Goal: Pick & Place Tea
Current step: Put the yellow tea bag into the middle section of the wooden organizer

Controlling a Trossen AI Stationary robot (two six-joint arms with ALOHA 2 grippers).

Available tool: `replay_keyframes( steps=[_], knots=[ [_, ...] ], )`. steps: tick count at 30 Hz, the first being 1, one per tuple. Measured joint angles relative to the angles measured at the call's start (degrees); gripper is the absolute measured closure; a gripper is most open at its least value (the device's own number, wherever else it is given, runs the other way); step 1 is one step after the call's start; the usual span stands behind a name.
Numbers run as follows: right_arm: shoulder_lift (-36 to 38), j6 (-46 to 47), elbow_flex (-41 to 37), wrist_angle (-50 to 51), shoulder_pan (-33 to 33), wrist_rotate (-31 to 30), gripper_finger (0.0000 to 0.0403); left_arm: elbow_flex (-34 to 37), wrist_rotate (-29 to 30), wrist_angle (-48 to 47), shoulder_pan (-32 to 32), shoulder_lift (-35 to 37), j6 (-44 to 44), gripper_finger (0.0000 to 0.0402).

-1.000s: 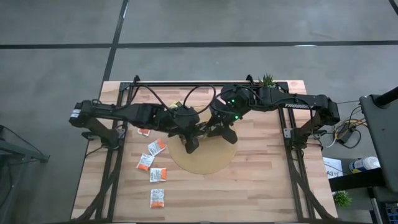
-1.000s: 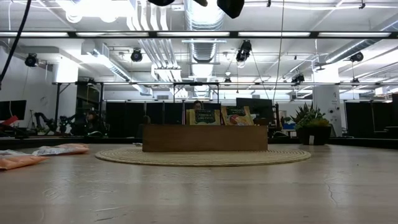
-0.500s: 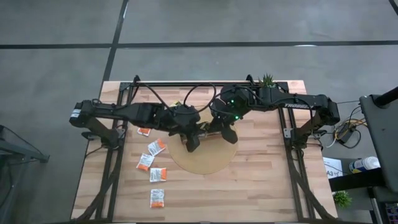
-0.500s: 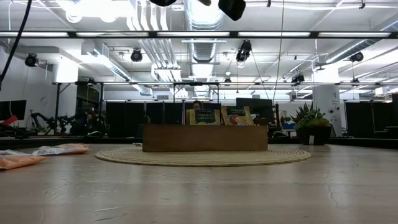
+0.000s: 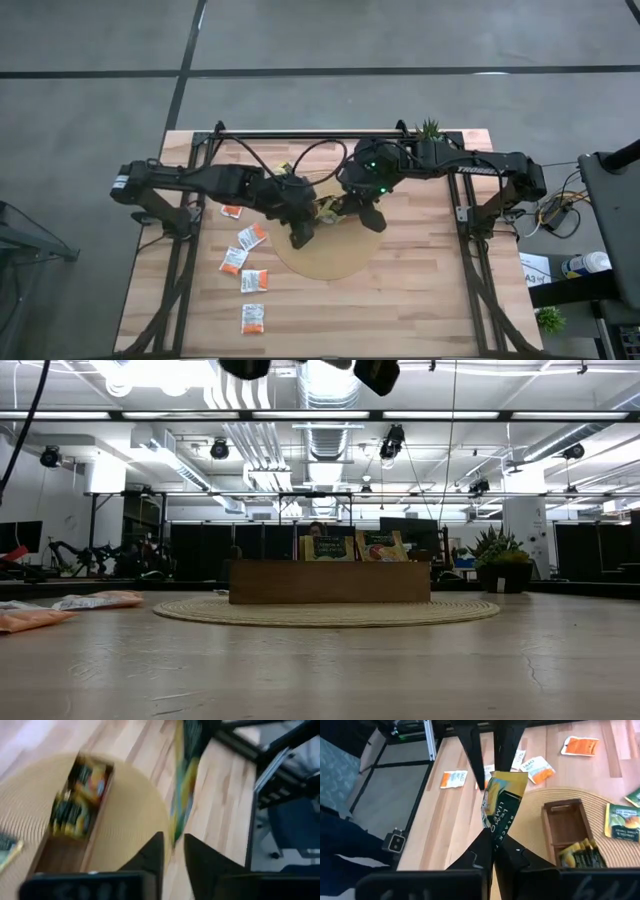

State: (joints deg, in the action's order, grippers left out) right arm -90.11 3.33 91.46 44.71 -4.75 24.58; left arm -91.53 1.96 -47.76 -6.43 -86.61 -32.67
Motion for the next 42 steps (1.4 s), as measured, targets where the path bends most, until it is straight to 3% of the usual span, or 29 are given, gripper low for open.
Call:
replay_keyframes(
  steps=[6,10,16,24,42],
  knots=[
    [-0.1,-3.9,0.0,3.3,0.0,-0.9,0.0395,0.0,0.1,-6.7,-0.1,1.4,-2.2,0.0255],
    [-1.6,-6.9,0.0,4.7,0.0,-2.3,0.0395,0.0,0.2,-7.1,-0.2,2.3,-2.1,0.0231],
    [-5.6,-11.0,0.0,5.4,0.0,-4.8,0.0395,0.0,0.8,-11.1,-0.4,3.6,-2.0,0.0226],
    [-9.9,-22.0,0.0,5.7,-0.1,-13.1,0.0395,0.0,3.7,-18.3,-1.1,4.3,-0.5,0.0226],
    [-18.5,-32.2,-0.1,4.5,-1.7,-22.0,0.0395,0.0,5.6,-18.3,-1.1,7.9,2.0,0.0226]
  ],
)
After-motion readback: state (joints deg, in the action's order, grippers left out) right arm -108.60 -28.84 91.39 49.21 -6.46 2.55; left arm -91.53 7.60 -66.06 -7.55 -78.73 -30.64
